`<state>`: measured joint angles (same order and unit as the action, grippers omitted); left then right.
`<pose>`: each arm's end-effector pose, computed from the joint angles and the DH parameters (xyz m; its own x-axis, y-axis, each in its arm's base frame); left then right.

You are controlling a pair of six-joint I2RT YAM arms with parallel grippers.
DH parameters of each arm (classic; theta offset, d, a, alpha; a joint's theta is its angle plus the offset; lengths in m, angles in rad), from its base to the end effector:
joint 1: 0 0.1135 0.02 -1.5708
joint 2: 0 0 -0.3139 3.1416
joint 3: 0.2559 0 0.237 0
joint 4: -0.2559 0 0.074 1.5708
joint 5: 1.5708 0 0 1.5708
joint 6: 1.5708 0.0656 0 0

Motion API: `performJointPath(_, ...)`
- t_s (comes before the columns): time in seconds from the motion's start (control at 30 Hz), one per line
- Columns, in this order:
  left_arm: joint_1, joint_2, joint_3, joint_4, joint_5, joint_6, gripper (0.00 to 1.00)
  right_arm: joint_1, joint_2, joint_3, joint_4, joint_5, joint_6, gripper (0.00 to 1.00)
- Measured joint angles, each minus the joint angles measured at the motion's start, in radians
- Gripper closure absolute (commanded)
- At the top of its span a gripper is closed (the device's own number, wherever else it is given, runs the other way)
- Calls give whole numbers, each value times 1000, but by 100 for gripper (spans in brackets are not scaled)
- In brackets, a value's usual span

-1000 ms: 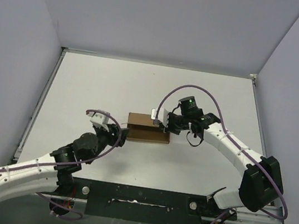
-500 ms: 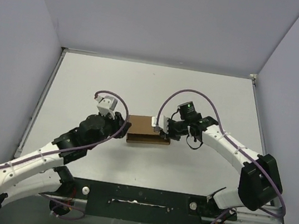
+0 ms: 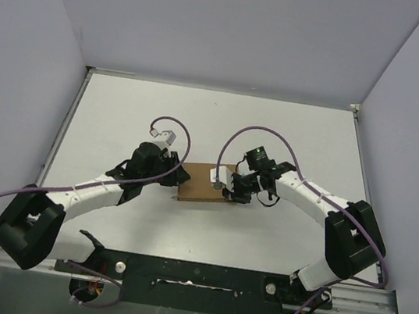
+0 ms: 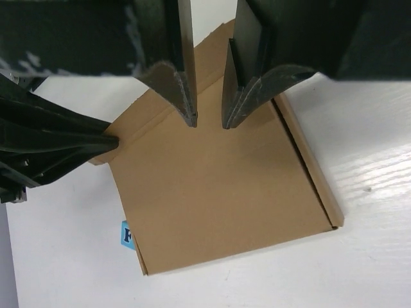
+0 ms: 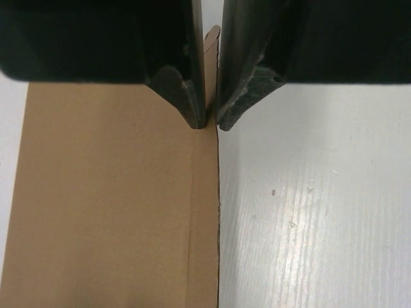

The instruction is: Fold the paper box

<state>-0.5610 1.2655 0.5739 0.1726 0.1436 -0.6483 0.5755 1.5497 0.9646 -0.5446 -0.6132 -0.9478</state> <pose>0.2161 -0.1469 0.2440 -0.7163 -0.2557 -0.6493 0.2500 0.7746 -0.5809 0.2245 0.1907 0.2353 0.0862 -0.7358 -0.6717 -0.9961 -0.0774 -0.0431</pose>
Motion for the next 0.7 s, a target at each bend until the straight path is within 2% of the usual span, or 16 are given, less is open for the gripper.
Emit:
performJointPath(0.1, 0, 59, 0, 35, 32, -12, 82, -5, 6, 0, -14, -1, -2, 74)
performJointPath(0.3, 0, 133, -1, 65, 50, -26, 84, -31, 6, 0, -56, -38, -5, 47)
performJointPath(0.4, 0, 163, -2, 66, 50, -27, 84, -67, 0, 3, -83, -88, -3, 42)
performJointPath(0.47, 0, 179, -4, 66, 50, -28, 85, -104, -13, 10, -105, -142, 5, 48)
performJointPath(0.6, 0, 190, -6, 70, 51, -29, 85, -166, -27, 42, -109, -221, 71, 72)
performJointPath(0.7, 0, 196, -6, 72, 51, -29, 85, -192, -14, 69, -91, -224, 150, 87)
